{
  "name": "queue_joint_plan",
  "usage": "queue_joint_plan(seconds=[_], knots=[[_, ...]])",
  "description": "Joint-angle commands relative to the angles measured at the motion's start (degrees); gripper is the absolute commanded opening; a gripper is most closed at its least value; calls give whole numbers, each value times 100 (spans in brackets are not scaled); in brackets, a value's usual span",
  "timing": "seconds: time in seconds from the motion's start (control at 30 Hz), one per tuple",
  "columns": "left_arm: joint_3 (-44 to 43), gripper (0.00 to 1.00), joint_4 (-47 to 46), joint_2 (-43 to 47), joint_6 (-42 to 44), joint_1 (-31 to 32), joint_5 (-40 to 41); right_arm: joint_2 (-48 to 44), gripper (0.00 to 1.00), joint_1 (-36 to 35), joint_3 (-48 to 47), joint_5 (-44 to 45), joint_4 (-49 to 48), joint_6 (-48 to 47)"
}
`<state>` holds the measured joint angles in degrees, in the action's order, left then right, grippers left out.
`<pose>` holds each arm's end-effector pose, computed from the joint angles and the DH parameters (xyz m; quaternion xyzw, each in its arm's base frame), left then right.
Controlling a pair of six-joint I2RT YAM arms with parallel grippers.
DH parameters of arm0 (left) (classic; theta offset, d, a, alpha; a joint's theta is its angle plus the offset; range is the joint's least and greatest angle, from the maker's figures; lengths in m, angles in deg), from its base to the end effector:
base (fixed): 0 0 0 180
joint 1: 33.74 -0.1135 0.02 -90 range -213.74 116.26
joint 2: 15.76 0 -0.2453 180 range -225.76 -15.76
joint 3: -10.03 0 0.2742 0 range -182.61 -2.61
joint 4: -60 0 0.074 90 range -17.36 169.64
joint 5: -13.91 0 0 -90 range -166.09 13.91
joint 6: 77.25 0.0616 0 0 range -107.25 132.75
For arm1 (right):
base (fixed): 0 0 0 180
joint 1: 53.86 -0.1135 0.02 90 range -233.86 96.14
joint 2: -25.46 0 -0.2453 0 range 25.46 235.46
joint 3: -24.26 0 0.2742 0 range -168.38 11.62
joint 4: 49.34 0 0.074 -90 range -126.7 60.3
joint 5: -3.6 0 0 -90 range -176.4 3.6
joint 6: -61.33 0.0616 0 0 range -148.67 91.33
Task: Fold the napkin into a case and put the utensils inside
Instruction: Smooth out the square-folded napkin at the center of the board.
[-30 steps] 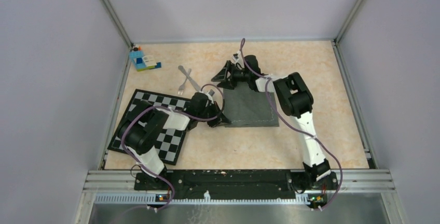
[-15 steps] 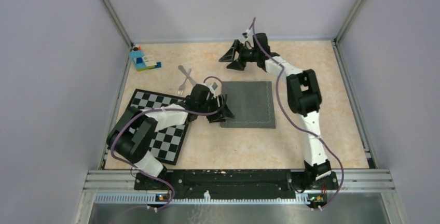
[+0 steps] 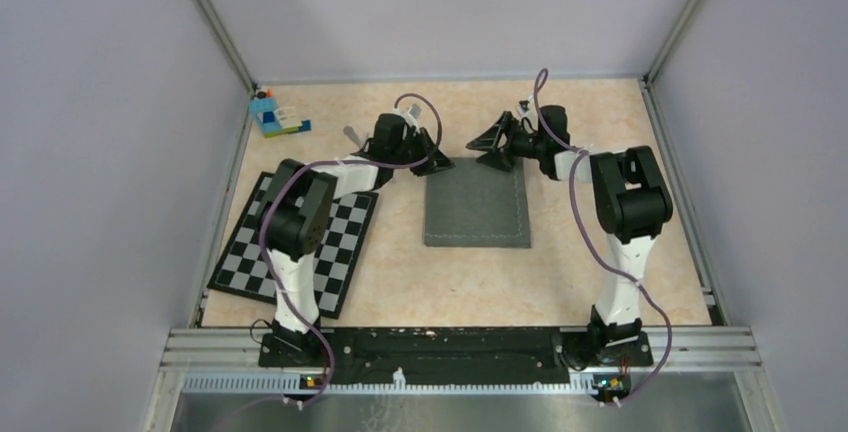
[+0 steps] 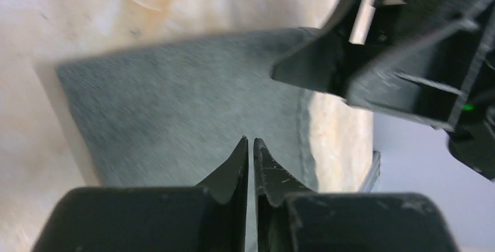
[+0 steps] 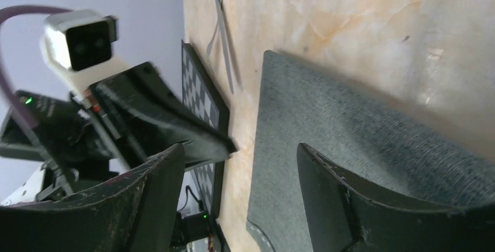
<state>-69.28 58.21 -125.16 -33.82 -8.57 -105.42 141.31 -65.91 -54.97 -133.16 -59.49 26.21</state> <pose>0.3955 -0.2192 0.1469 -0.0266 0.8402 -0.4668 0.2746 0.4317 0.1380 0.1189 0.0905 0.8028 0.5479 0.2171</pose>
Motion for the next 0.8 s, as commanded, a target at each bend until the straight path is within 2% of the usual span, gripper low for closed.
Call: queue_joint_plan(seconds=[0.0,0.13,0.33,0.53,0.77], knots=[[-594,9,-851,-819,88,-85,-133,201,68,98,-66,-22,-771,-65],[-816,8,-1014,-1252,197,-194,21,497,67,214,-26,-19,-912,-117],[-630,4,-852,-1633,-230,-419,335,806,67,369,74,102,-988,-270],[-258,3,-661,-1715,-632,-590,569,1005,68,647,132,258,-759,-541],[-143,3,-651,-1799,-594,-617,644,1108,69,1114,381,142,-753,-621]])
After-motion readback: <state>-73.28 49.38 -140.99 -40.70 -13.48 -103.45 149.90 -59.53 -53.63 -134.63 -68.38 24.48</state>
